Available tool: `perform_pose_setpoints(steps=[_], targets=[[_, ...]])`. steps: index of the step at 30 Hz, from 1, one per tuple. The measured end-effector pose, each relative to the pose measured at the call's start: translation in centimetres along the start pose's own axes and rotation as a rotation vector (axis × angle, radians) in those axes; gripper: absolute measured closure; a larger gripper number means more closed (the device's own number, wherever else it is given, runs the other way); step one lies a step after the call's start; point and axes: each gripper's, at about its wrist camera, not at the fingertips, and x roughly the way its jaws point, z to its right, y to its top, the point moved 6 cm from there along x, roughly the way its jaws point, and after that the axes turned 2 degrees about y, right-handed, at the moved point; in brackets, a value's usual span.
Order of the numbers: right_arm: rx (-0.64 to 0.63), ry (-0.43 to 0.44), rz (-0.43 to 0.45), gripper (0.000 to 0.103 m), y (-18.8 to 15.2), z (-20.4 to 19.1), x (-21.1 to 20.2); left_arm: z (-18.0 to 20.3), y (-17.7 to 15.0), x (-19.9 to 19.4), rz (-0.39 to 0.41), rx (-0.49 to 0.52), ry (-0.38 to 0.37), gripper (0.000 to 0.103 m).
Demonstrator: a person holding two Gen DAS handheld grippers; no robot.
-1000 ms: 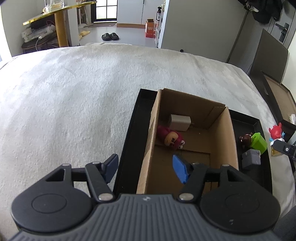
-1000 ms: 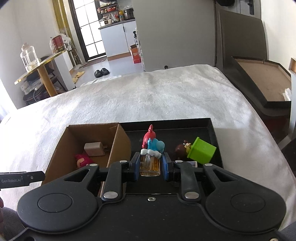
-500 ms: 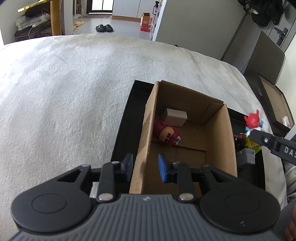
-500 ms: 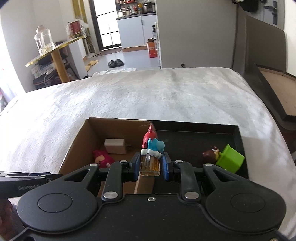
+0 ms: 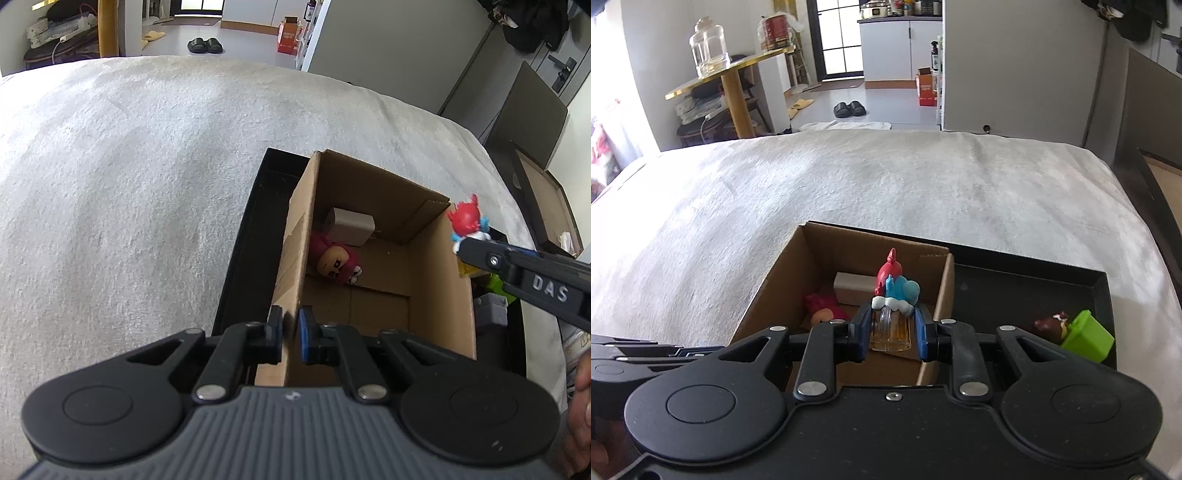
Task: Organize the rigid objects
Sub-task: 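Open the right tool to drop the figure into the box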
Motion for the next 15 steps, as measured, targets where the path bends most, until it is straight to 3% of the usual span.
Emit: perform_pose_setpoints(steps=[4, 8, 15], targets=[[-0.005, -0.016, 0.014, 0.079, 1.0, -0.1, 0.3, 0.0, 0.0, -0.1, 0.001, 0.001, -0.001, 0.095], [-0.034, -0.035, 0.031, 0.067, 1.7, -0.2, 0.2, -0.1, 0.0, 0.0, -0.006, -0.002, 0.006, 0.095], [0.004, -0.023, 0.015, 0.067, 0.5, 1.0, -0.6, 0.0, -0.1, -0.1, -0.007, 0.002, 0.019, 0.093]])
